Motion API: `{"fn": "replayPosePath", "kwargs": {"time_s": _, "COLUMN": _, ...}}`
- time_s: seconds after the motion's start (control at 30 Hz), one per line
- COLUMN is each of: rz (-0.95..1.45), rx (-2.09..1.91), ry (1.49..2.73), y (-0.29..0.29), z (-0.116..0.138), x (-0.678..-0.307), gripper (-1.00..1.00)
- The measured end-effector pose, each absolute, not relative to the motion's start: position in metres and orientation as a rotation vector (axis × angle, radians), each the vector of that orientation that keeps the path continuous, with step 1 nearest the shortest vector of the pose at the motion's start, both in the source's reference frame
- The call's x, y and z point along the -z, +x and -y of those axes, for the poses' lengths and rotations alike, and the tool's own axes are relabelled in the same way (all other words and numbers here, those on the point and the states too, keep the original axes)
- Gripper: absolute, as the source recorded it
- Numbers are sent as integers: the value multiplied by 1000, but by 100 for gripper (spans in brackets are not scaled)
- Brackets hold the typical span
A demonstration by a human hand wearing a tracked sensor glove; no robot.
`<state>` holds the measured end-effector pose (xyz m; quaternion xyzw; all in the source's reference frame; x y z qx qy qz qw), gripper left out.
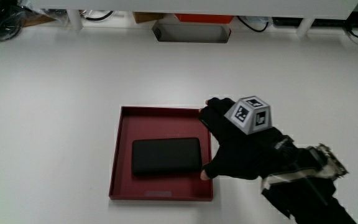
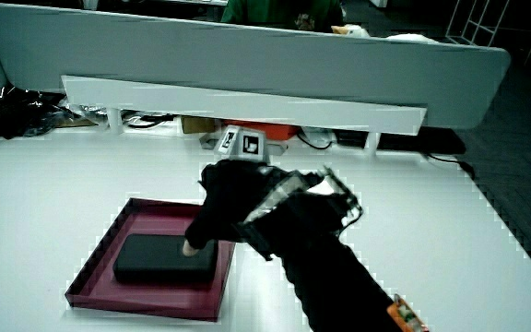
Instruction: Pick battery from plate
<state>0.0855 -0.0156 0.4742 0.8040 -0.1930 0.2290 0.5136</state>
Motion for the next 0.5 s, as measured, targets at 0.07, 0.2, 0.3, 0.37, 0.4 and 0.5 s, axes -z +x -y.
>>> {"fn": "replayPosePath", "kwargs": {"time_s": 0.07, "rz": 459, "rx": -538, "ry": 1923, "y": 76, "z": 15, "x": -484, "gripper": 0}}
{"fn": "replayPosePath", "kwargs": {"time_s": 0.2, "rz": 502, "rx": -499, "ry": 2007, "y": 56, "z": 14, "x": -489, "gripper": 0}}
{"fn": "replayPosePath", "kwargs": {"time_s": 0.3, "rz": 481, "rx": -499, "ry": 1986, "y": 44, "z": 12, "x": -505, "gripper": 0}}
{"fn": "replayPosePath", "kwargs": {"time_s": 0.37, "rz": 480, "rx": -487, "ry": 1965, "y": 36, "z": 9, "x": -517, "gripper": 0}}
{"fn": "replayPosePath", "kwargs": {"time_s": 0.4, "rz": 467, "rx": -469, "ry": 1958, "y": 33, "z": 7, "x": -524, "gripper": 0}}
{"fn": "replayPosePath", "kwargs": {"time_s": 0.5, "rz": 448, "rx": -457, "ry": 1951, "y": 23, "z": 4, "x": -539, "gripper": 0}}
